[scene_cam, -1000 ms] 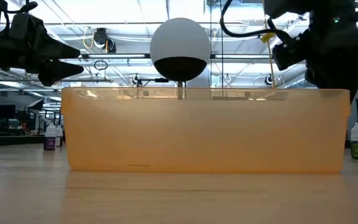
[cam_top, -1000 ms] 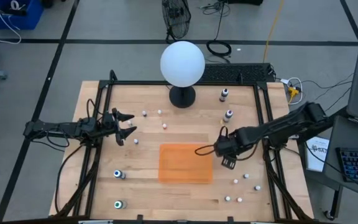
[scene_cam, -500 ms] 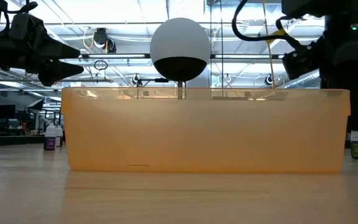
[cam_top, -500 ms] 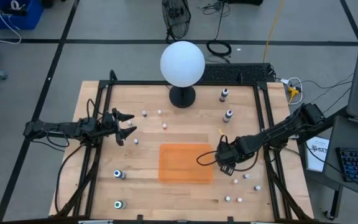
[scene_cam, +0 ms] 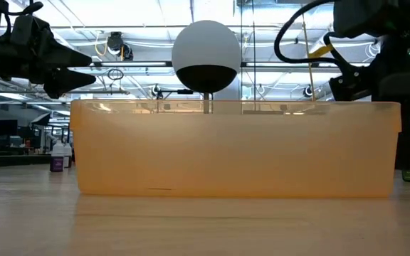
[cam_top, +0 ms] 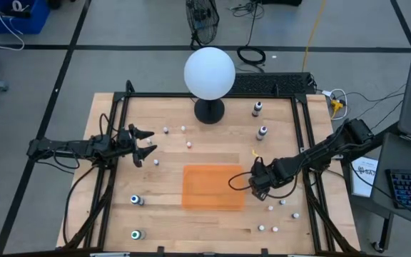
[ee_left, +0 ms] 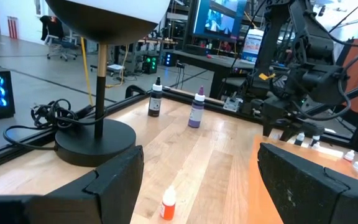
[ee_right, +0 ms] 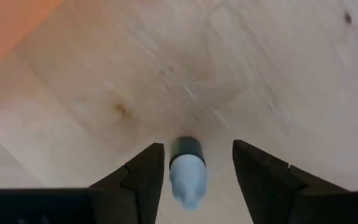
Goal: Pick & Place food coloring
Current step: Put the small green food coloring bottle into the orange container
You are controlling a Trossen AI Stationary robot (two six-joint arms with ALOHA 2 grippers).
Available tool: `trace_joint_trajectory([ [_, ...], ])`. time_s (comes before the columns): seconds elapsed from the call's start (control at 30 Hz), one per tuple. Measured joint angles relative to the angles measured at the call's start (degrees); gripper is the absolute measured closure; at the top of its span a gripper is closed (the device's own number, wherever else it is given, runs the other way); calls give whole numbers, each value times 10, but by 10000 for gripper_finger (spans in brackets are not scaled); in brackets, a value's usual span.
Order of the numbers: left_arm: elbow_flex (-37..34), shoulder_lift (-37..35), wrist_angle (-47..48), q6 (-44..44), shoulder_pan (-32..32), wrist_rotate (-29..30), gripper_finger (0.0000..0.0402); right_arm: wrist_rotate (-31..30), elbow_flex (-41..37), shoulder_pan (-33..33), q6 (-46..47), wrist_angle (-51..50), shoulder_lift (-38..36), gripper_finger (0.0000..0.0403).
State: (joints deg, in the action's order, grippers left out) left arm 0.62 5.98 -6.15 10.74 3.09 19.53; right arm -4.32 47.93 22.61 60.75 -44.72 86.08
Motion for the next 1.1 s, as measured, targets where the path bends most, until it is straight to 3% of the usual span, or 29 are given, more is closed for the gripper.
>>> trace_joint_trajectory([
  [0.37, 0, 0, 0, 0, 0, 0, 91, 0, -6, 0, 25, 4, 0, 239],
  [0.63, 0, 0, 0, 0, 0, 0, 92, 25, -6, 0, -2, 24, 0, 349],
  [0.9, 0, 0, 0, 0, 0, 0, 91, 13, -5, 4, -85, 174, -8, 349],
  [1.1, 0, 0, 0, 0, 0, 0, 92, -57, 68, 19, -127, 130, -43, 349],
])
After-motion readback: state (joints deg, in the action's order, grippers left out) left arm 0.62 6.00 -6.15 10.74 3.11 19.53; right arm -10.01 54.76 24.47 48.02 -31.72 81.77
